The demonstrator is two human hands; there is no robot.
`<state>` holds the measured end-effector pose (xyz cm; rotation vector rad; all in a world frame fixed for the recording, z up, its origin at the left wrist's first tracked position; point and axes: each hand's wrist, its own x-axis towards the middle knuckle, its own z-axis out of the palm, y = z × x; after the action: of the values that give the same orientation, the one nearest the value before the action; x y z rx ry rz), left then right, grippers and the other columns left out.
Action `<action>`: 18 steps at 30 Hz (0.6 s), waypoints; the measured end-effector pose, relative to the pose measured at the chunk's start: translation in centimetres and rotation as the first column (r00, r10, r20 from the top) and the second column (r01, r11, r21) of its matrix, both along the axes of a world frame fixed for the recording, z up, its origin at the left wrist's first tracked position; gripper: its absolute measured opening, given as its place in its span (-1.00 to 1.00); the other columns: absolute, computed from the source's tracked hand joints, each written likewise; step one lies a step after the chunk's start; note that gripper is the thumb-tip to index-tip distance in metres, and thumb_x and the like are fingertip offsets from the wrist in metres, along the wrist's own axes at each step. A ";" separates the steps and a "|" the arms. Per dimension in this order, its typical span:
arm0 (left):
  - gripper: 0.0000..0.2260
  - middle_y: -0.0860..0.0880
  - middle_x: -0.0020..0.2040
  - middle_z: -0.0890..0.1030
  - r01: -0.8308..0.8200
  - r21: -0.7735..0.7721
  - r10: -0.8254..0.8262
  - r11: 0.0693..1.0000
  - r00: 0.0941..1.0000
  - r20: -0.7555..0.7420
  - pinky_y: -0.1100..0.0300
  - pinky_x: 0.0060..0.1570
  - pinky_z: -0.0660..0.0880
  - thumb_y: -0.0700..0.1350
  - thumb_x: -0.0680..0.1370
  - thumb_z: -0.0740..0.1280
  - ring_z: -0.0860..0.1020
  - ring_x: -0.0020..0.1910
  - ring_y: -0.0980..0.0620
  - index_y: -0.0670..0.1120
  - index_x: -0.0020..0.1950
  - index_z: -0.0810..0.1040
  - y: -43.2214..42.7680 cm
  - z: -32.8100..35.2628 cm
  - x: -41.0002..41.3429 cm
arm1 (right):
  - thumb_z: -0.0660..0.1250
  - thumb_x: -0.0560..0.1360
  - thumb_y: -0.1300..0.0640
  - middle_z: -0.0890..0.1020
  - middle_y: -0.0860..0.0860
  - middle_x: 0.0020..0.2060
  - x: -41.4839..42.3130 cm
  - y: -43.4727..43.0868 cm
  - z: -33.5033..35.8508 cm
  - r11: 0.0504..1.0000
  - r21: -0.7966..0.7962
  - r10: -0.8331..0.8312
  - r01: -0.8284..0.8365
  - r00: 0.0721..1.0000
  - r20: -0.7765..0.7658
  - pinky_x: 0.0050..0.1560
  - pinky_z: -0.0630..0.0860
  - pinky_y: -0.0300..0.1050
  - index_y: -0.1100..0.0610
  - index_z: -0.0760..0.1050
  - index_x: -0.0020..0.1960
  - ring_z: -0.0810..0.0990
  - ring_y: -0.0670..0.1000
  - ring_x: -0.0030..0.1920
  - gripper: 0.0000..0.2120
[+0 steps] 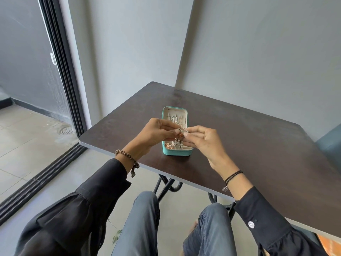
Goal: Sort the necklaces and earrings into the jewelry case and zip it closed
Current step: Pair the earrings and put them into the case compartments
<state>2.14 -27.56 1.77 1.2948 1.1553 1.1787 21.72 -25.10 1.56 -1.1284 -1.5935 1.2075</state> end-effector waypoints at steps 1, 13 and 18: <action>-0.80 -0.23 0.00 0.73 0.005 -0.003 -0.005 1.000 1.000 0.004 0.10 0.10 0.65 -0.26 0.54 0.47 0.71 0.03 -0.14 -0.27 0.15 0.66 0.0 0.0 0.0 | 0.44 0.56 0.27 0.76 0.14 -0.08 0.1 -0.1 0.0 1.000 -0.004 0.001 -0.001 1.000 -0.012 0.12 0.67 0.04 0.24 0.65 0.11 0.76 0.09 -0.03 -0.87; -0.88 -0.09 -0.10 0.75 -0.080 0.079 0.099 0.994 0.958 -0.270 0.04 0.03 0.63 -0.22 0.54 0.47 0.70 -0.05 -0.11 -0.12 0.06 0.73 -0.3 -0.8 -0.1 | 0.48 0.54 0.12 0.75 -0.12 -0.05 -0.1 0.3 -0.7 0.992 0.123 -0.005 -0.034 0.953 0.304 0.06 0.64 -0.16 -0.02 0.72 0.00 0.73 -0.11 -0.03 -0.92; -0.91 -0.12 -0.13 0.74 -0.120 0.070 0.137 0.990 0.935 -0.328 0.25 -0.24 0.54 -0.19 0.54 0.48 0.65 -0.17 0.03 -0.09 0.02 0.75 -0.1 -0.7 0.1 | 0.47 0.55 0.08 0.72 -0.14 0.01 -0.3 0.6 -0.7 0.986 0.163 -0.043 -0.036 0.889 0.457 -0.02 0.56 -0.28 -0.03 0.71 0.06 0.66 -0.13 -0.02 -0.89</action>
<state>2.20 -27.65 1.03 1.5152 1.4823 1.1137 21.44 -24.48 0.84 -1.3735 -2.0022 0.8147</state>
